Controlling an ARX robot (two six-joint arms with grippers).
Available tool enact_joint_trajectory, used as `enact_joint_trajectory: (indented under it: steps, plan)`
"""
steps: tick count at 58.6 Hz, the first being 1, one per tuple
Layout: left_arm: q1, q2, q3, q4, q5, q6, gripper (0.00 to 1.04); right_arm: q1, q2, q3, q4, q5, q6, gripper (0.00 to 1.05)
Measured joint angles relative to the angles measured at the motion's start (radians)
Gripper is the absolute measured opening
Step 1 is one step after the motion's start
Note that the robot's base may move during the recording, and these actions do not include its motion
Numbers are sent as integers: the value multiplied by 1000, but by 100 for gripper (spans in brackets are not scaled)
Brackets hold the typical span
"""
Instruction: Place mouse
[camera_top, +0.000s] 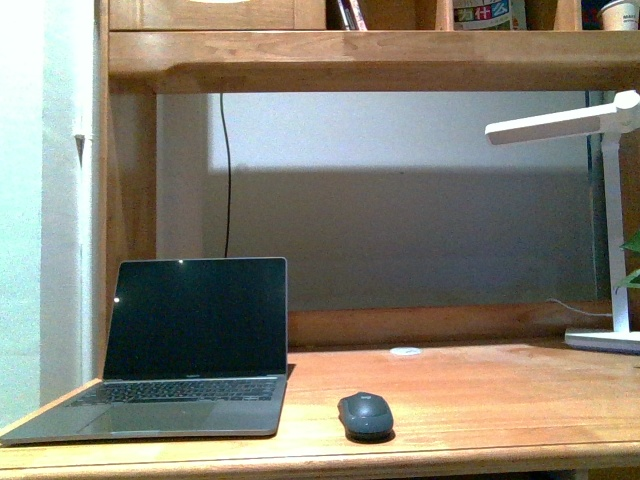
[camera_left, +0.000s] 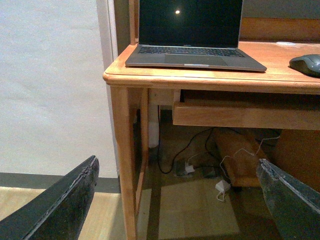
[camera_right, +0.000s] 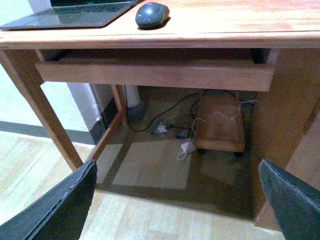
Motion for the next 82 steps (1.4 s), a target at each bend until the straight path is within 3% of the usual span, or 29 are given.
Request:
enact_joint_trajectory:
  steps: [5,10,12,18,20,33,64,82]
  plan:
    - [0,0,0,0,0,0,97,-72,-187,-17,-121,-49,31,97]
    - [0,0,0,0,0,0,97,-106,-279,-70,-91,184,-36,82]
    - [0,0,0,0,-2,0,97,-149,-300,-71,-102,189,-50,77]
    - [0,0,0,0,2,0,97,-341,-339,-71,-122,37,-77,60]
    - [0,0,0,0,1,0,97,-381,-342,-71,-122,30,-80,53]
    - [0,0,0,0,0,0,97,-406,-343,-71,-125,12,-97,7]
    - [0,0,0,0,0,0,97,-407,-343,-71,-125,11,-100,97]
    - [0,0,0,0,0,0,97,-407,-343,-71,-125,12,-100,97]
